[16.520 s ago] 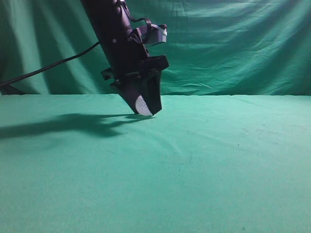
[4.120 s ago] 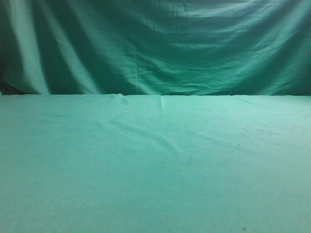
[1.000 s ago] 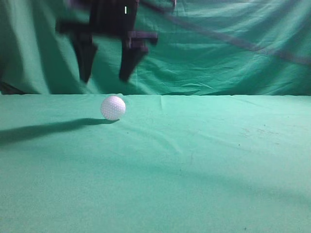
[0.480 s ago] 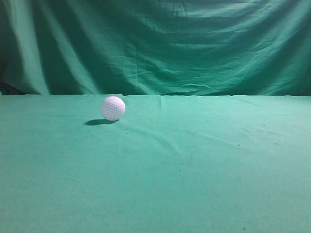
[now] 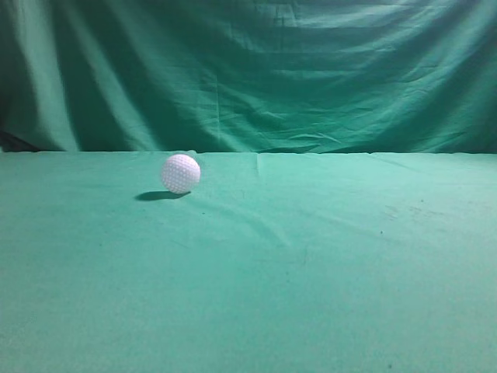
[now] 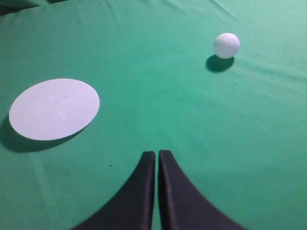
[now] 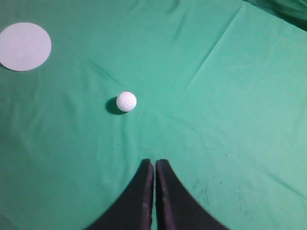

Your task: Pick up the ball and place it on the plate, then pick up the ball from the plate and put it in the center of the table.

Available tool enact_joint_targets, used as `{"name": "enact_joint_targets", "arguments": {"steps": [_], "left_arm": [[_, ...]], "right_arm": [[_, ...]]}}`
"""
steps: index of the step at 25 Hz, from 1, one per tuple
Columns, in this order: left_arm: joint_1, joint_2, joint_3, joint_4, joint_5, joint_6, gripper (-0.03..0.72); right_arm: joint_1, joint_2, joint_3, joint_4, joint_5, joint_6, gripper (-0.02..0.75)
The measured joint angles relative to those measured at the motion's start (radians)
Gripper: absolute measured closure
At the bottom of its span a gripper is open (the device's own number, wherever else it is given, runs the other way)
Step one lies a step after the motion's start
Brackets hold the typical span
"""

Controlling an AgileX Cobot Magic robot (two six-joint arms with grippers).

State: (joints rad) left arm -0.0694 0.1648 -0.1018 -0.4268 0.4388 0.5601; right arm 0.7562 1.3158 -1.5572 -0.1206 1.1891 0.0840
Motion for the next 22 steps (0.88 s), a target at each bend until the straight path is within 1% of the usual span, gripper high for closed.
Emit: {"name": "enact_joint_targets", "arguments": {"steps": [6,11,17,22], "left_arm": [[-0.002,0.000,0.013,0.000,0.002,0.016,0.688],[-0.028,0.000,0.013,-0.002,0.002,0.016,0.688],[-0.029,0.000,0.013,-0.002,0.002,0.018,0.688],[-0.029,0.000,0.013,-0.002,0.002,0.018,0.688]], "right_arm": [[0.000,-0.306,0.329,0.002,-0.157,0.041,0.738],[0.000,-0.520,0.564,0.002,-0.263,0.045,0.738],[0.000,-0.780,0.797,0.017,-0.420,0.045,0.738],[0.000,-0.919,0.949,0.023,-0.496,0.045,0.738]]}}
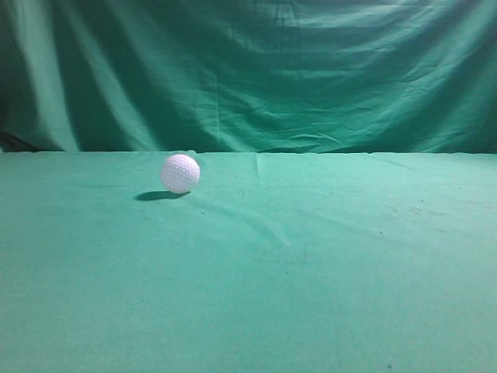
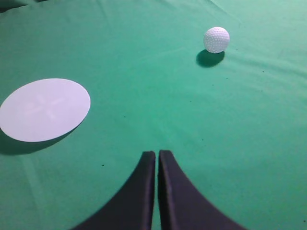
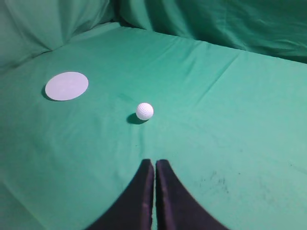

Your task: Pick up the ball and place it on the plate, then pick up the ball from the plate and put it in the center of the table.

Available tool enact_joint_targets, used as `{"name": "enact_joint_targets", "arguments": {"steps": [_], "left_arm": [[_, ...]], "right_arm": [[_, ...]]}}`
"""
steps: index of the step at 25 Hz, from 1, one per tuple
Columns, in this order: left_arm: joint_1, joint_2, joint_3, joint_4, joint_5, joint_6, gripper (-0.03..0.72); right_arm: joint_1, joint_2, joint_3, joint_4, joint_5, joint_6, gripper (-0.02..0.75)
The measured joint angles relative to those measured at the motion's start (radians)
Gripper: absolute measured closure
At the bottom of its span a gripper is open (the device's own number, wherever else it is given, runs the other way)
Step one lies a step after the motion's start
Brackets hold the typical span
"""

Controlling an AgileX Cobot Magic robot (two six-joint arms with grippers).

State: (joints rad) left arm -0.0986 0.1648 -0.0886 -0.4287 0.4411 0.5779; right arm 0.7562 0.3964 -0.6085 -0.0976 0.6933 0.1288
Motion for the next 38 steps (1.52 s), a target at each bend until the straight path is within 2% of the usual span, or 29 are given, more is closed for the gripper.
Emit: {"name": "enact_joint_targets", "arguments": {"steps": [9,18,20,29,34,38], "left_arm": [[0.000,0.000,0.000,0.000,0.000,0.000,0.688],[0.000,0.000,0.000,0.000,0.000,0.000,0.688],[0.000,0.000,0.000,0.000,0.000,0.000,0.688],[0.000,0.000,0.000,0.000,0.000,0.000,0.688],[0.000,0.000,0.000,0.000,0.000,0.000,0.688],[0.000,0.000,0.000,0.000,0.000,0.000,0.688]], "right_arm": [[0.000,-0.042,0.079,0.047,-0.016,0.002,0.738],[-0.010,-0.074,0.123,0.056,-0.094,-0.116,0.738],[-0.055,-0.116,0.177,0.077,-0.139,-0.119,0.738],[-0.379,-0.345,0.512,0.129,-0.429,-0.120,0.738],[-0.519,-0.402,0.626,0.133,-0.465,-0.120,0.738],[-0.603,-0.405,0.635,0.133,-0.446,-0.120,0.738]]}}
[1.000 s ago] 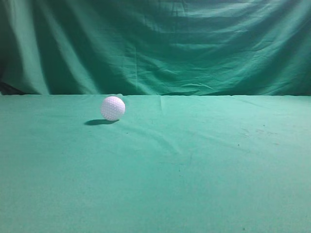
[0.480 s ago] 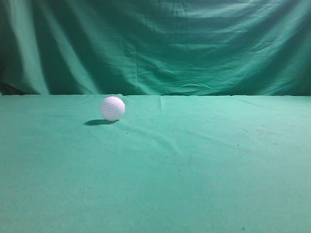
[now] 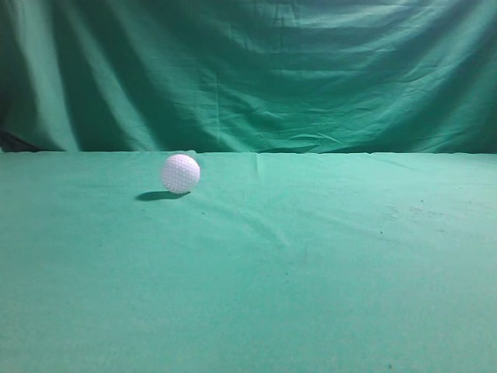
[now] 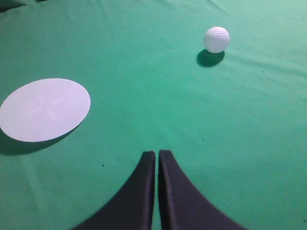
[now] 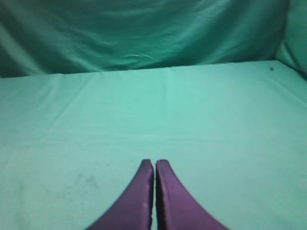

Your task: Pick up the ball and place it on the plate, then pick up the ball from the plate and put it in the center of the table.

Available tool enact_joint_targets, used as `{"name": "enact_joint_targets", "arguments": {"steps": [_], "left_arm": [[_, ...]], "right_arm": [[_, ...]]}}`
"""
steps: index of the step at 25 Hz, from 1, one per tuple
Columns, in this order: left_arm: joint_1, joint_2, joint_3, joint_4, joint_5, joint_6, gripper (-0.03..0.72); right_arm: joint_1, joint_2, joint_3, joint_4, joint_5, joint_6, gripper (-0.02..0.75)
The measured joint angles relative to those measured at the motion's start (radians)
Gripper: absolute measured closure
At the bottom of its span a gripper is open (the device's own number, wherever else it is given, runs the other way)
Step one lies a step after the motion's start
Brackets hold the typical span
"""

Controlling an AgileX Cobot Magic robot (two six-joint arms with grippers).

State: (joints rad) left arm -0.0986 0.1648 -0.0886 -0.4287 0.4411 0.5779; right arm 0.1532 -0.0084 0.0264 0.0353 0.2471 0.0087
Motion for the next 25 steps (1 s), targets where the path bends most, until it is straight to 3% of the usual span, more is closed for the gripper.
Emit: {"name": "enact_joint_targets", "arguments": {"steps": [8,25], "left_arm": [[0.000,0.000,0.000,0.000,0.000,0.000,0.688],[0.000,0.000,0.000,0.000,0.000,0.000,0.688]], "right_arm": [[-0.120,0.000,0.002,0.000,0.104,0.000,0.738],[-0.126,0.000,0.002,0.000,0.128,-0.015,0.738]]}}
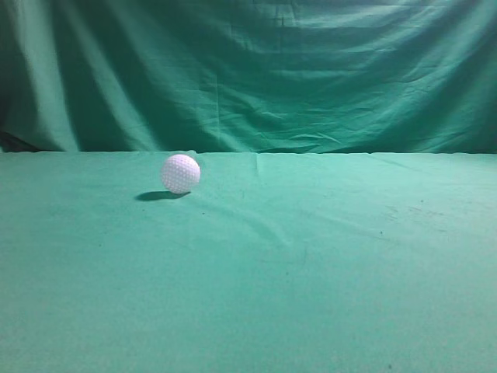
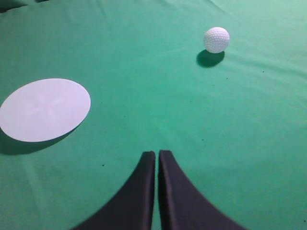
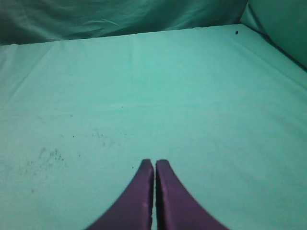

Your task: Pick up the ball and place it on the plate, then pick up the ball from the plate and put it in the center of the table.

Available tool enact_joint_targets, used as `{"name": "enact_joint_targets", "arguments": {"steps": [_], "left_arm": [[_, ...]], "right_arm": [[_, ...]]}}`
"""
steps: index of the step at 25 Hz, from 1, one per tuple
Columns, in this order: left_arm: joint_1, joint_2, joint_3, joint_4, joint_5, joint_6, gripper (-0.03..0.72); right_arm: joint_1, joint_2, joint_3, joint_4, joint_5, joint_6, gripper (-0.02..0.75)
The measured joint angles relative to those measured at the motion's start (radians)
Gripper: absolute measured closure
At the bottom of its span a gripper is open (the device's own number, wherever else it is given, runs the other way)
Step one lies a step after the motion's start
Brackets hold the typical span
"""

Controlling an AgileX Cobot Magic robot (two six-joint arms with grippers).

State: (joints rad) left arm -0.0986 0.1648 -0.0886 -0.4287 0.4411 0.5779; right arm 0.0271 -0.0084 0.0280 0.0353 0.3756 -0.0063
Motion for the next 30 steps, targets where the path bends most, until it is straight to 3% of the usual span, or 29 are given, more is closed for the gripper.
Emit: {"name": "enact_joint_targets", "arguments": {"steps": [11,20,30], "left_arm": [[0.000,-0.001,0.000,0.000,0.000,0.000,0.688],[0.000,-0.174,0.001,0.000,0.008,0.000,0.688],[0.000,-0.176,0.059,-0.002,0.017,-0.051,0.688]], "right_arm": [[0.000,-0.001,0.000,0.000,0.000,0.000,0.738],[0.000,-0.001,0.000,0.000,0.002,0.000,0.738],[0.000,-0.001,0.001,0.000,0.002,0.000,0.738]]}}
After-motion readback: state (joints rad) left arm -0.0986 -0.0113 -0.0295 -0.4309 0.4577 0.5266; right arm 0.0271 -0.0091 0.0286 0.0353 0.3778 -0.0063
